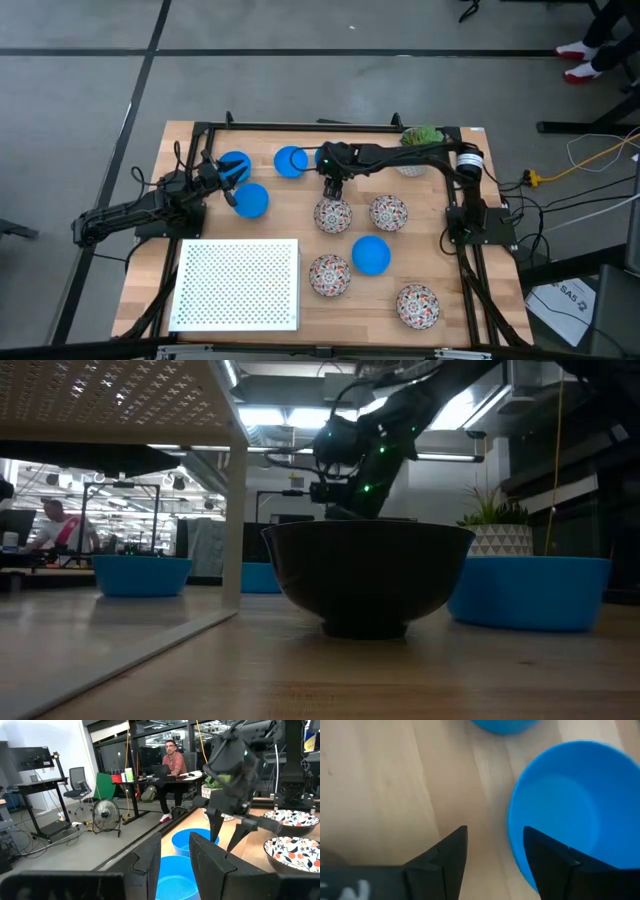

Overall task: Pick & Place Mini bowls
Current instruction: Put the blue bowl on the shelf

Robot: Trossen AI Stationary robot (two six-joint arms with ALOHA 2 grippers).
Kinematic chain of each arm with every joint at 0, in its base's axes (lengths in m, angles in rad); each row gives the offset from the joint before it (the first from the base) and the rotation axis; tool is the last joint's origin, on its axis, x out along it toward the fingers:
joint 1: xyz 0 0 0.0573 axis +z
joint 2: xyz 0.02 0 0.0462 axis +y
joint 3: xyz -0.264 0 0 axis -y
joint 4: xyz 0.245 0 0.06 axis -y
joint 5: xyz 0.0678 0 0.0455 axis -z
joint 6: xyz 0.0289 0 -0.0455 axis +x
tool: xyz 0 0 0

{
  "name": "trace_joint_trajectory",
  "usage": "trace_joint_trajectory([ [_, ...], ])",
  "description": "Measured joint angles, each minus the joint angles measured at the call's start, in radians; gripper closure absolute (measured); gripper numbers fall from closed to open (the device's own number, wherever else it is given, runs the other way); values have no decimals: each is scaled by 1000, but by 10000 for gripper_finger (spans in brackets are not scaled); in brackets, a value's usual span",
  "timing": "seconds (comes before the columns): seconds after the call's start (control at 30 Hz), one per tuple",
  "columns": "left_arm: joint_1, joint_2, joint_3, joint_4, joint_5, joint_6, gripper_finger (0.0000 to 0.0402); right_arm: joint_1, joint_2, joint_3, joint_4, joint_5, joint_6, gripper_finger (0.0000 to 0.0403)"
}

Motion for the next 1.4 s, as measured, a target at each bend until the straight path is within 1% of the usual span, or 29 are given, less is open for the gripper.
trace_joint_trajectory([
  [0.13, 0, 0, 0, 0, 0, 0, 304, -1, 20, 0, 3, 0, -32, 219],
  [0.27, 0, 0, 0, 0, 0, 0, 304, -1, 20, 0, 3, 0, -32, 246],
  [0.37, 0, 0, 0, 0, 0, 0, 304, -1, 20, 0, 2, 0, -31, 285],
  [0.53, 0, 0, 0, 0, 0, 0, 304, -1, 20, 0, -6, 0, -29, 372],
  [0.57, 0, 0, 0, 0, 0, 0, 304, -1, 20, 0, -8, 3, -29, 386],
  [0.6, 0, 0, 0, 0, 0, 0, 304, -1, 20, 0, -12, 4, -31, 392],
  [0.73, 0, 0, 0, 0, 0, 0, 304, -1, 20, 0, -20, 3, -27, 383],
  [0.87, 0, 0, 0, 0, 0, 0, 304, -1, 10, 0, -34, 2, -25, 395],
  [0.97, 0, 0, 0, 0, 0, 0, 304, -1, -7, 0, -48, -3, -24, 393],
  [1.3, 0, 0, 0, 0, 0, 0, 304, -1, -117, 0, -54, -14, -5, 396],
  [1.4, 0, 0, 0, 0, 0, 0, 304, 0, -157, 0, -40, -38, -3, 397],
])
